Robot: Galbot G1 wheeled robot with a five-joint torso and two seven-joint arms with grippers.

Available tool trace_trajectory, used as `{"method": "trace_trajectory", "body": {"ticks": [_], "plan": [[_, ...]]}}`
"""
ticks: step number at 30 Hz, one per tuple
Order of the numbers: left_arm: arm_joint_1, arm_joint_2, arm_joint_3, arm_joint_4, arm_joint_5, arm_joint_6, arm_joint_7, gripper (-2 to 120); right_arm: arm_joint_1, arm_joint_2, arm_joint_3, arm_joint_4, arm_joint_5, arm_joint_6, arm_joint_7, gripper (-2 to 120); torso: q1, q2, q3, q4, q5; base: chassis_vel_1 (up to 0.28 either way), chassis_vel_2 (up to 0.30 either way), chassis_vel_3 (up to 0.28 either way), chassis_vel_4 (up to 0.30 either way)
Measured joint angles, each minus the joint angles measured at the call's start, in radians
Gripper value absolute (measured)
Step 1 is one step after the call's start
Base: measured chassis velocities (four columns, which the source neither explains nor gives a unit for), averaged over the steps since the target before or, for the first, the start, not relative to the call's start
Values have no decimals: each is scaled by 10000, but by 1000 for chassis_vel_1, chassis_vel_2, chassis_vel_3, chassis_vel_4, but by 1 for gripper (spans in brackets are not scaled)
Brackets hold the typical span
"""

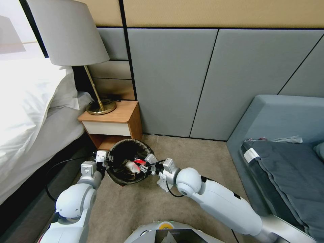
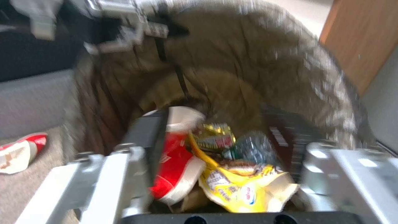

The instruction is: Pick up the trash bin, then pick up the garbage from the floor and place it into the trash bin.

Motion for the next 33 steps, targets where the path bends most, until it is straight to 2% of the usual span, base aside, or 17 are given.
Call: {"method": "trace_trajectory", "body": {"ticks": [3, 4, 7, 8, 10, 14, 17, 19, 23, 27, 31, 33], "plan": [[-14, -14, 8, 29, 16, 0, 3, 4, 89, -4, 76, 241, 157, 12, 17, 77, 0, 0, 0, 0, 0, 0, 0, 0, 0], [-14, -14, 8, 29, 16, 0, 3, 4, 89, -4, 76, 241, 157, 12, 17, 77, 0, 0, 0, 0, 0, 0, 0, 0, 0], [-27, -22, 8, 75, 28, 0, 5, 4, 233, -8, 265, 504, 422, 27, 143, 90, 0, 0, 0, 0, 0, 0, 0, 0, 0], [-27, -22, 8, 75, 28, 0, 5, 4, 233, -8, 265, 504, 422, 27, 143, 90, 0, 0, 0, 0, 0, 0, 0, 0, 0], [-32, -40, 7, 96, 49, 0, 6, 4, 357, -37, 540, 763, 791, 34, 209, 98, 0, 0, 0, 1, 0, 0, 0, 0, 0], [-37, -51, 7, 109, 61, 0, 7, 4, 437, -113, 888, 1044, 1150, 48, 232, 100, 0, 0, 0, 1, 1, 0, 0, 0, 0], [-43, -66, 0, 135, 76, -1, 12, 4, 252, -398, 1731, 1524, 1335, 89, 228, 100, 0, 0, 0, 1, 2, 0, 0, 0, 0], [-43, -68, -7, 138, 76, -1, 11, 4, 167, -476, 1878, 1605, 1339, 101, 228, 100, 0, 0, 0, 0, 1, 0, 0, 0, 0], [-30, -80, -78, 153, 77, -8, 17, 4, -492, -1038, 2765, 2120, 1410, 549, 471, 100, 0, 0, 0, -3, 2, 0, 0, 0, 0], [-5, -81, -162, 142, 75, -10, 18, 4, -739, -1228, 3125, 2226, 1500, 786, 741, 100, 0, 0, 0, 0, 2, 0, 0, 0, 0], [46, -79, -281, 54, 31, -11, 18, 4, -1268, -1444, 3996, 2175, 1505, 962, 898, 100, 0, 0, -1, 1, 2, 0, 0, 0, 0], [107, -76, -370, -46, -23, -11, 23, 4, -1860, -1563, 4937, 1935, 1445, 1017, 755, 100, 0, 0, 0, 1, 3, 0, 0, 0, 0]]}}
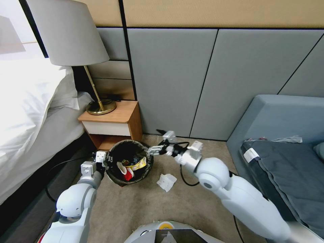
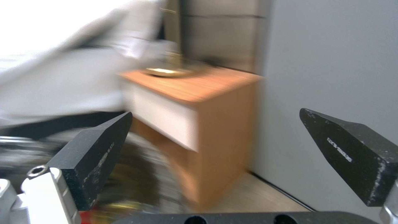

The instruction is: Pick up the trash bin, then pick up the garbage from the floor and place it into the trash bin.

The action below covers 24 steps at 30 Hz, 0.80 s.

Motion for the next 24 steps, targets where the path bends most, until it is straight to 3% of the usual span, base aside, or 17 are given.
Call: {"method": "trace_trajectory", "body": {"ticks": [8, 24], "plan": [[2, 1, -49, -29, -50, -1, 1, 4, -1613, -141, 1565, -949, -555, 262, -544, 100, 0, 0, 0, -2, -1, 0, 0, 0, 0], [21, 35, -134, -91, -150, -1, 0, 4, -3255, 280, 1107, -4129, -1988, 1328, -1900, 100, 0, 0, -1, -2, -2, 0, 0, 0, 0]]}}
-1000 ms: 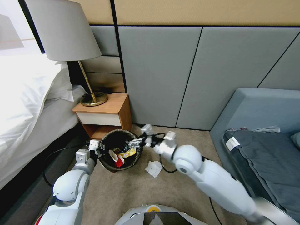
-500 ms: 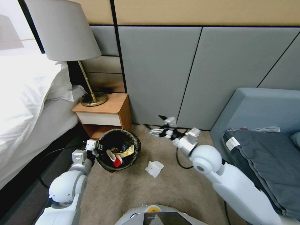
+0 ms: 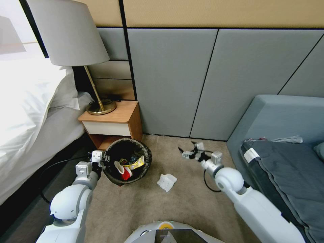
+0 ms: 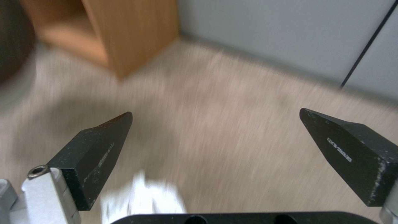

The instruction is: Pick up the trash bin, then pick up the garbage from the floor and place it into the trash bin.

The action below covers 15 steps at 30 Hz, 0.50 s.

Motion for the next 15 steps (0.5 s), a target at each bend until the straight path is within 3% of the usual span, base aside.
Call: {"method": "trace_trajectory", "body": {"ticks": [15], "plan": [[-40, 0, 35, -7, 3, 6, -16, 4, 271, 451, -1143, -2203, -951, 809, -1159, 100, 0, 0, 0, 2, 0, 0, 0, 0, 0]]}}
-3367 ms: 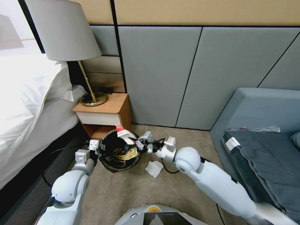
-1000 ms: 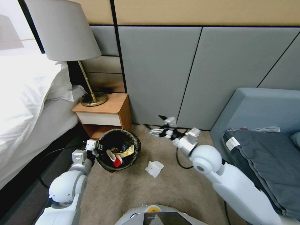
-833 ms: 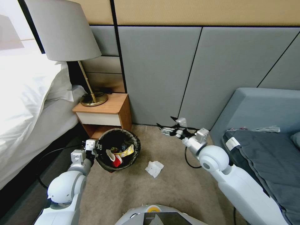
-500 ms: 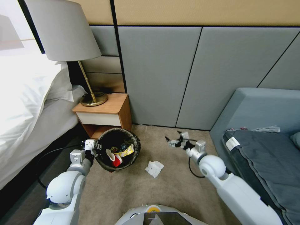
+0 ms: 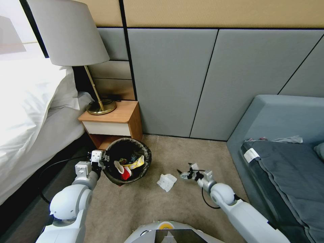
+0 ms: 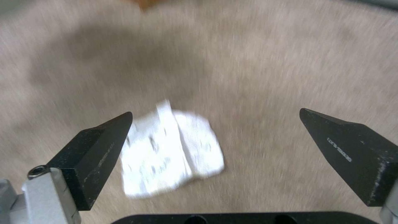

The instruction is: Pick up the trash bin, then pick up the garbage from the floor and place it into the trash bin.

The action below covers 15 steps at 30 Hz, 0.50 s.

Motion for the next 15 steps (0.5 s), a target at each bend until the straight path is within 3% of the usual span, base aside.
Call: {"method": "trace_trajectory", "body": {"ticks": [15], "plan": [[-23, -30, 128, 5, 76, 6, -11, 4, 914, 1047, -428, -1918, -1564, 490, -161, 100, 0, 0, 0, 0, 1, 0, 0, 0, 0]]}}
